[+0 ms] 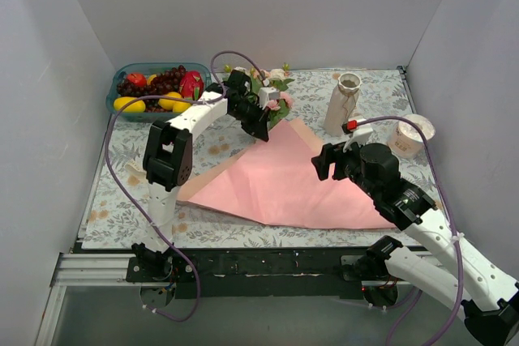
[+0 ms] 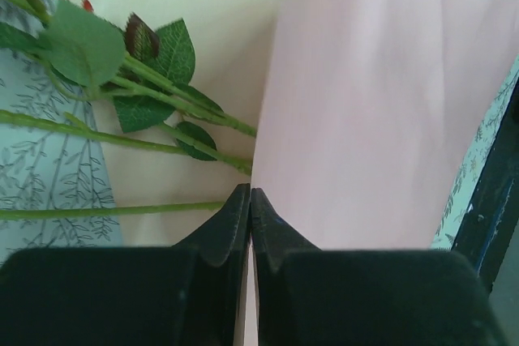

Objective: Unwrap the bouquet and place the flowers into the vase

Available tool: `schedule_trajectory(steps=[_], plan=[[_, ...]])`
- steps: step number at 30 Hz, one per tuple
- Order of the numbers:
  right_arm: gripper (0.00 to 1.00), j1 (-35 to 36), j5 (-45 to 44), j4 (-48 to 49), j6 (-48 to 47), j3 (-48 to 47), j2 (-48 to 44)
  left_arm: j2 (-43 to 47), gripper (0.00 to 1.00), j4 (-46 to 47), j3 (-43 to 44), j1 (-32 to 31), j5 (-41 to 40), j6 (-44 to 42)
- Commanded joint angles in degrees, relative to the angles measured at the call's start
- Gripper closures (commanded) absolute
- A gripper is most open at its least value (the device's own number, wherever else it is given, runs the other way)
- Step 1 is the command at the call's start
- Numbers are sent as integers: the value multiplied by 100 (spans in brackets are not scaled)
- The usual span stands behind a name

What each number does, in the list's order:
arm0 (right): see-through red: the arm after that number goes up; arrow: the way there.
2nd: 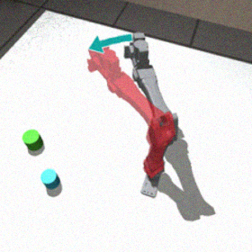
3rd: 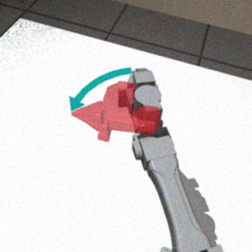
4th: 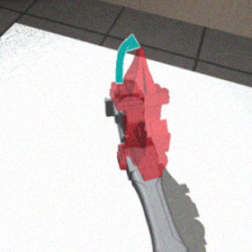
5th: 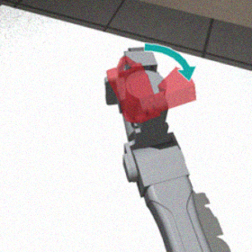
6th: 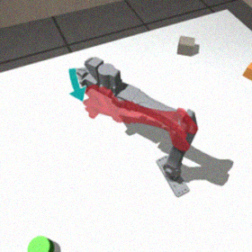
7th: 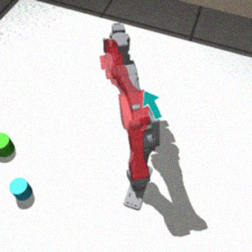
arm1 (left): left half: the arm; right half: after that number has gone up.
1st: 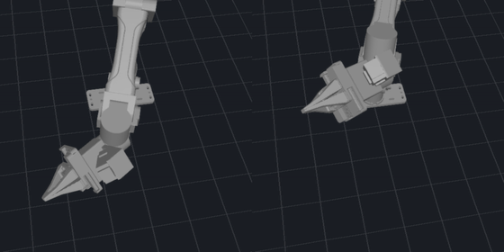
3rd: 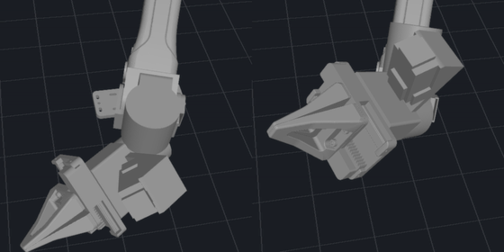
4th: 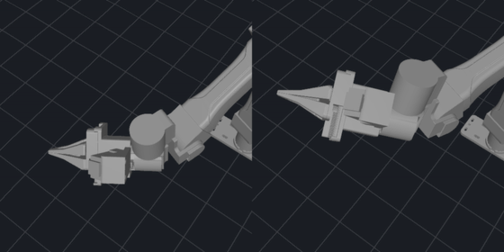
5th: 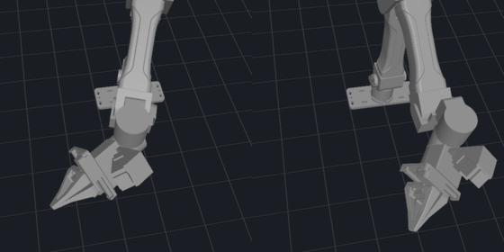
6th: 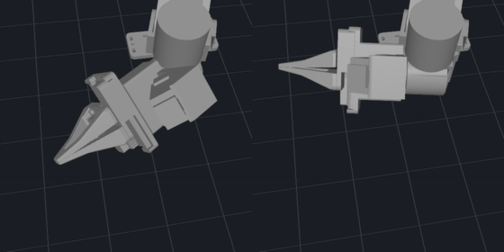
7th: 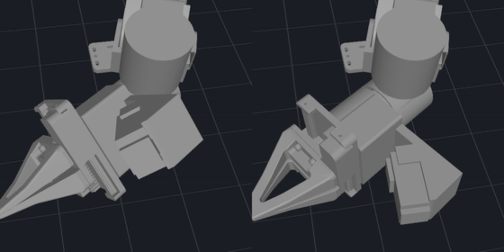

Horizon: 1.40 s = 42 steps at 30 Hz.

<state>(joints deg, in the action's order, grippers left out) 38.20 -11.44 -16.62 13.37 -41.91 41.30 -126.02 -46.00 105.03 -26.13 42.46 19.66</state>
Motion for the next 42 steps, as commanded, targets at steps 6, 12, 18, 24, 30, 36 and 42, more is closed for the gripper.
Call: schedule_trajectory(steps=[6,12,18,24,30,36,42], plan=[[19,-31,-174,-113,-159,-774,-113,1166,100,-884,1037,-243,61,-243],[19,-32,-350,-324,-317,-1196,-192,2054,100,-1745,739,-849,17,-762],[18,-40,-385,-403,-361,-1477,-464,2949,100,-2141,124,-1621,-123,-850],[18,-31,-403,-693,-396,-1741,-368,3592,97,-2255,-334,-2351,-299,-639],[18,-40,-508,-842,-343,-1943,-123,4058,90,-2519,-756,-2967,24,-437],[19,-31,-561,-1141,-300,-2154,238,4339,61,-3310,-1134,-3494,369,-1079],[19,-31,-561,-1361,-264,-2225,291,4708,30,-3302,-933,-4031,281,-1569]])
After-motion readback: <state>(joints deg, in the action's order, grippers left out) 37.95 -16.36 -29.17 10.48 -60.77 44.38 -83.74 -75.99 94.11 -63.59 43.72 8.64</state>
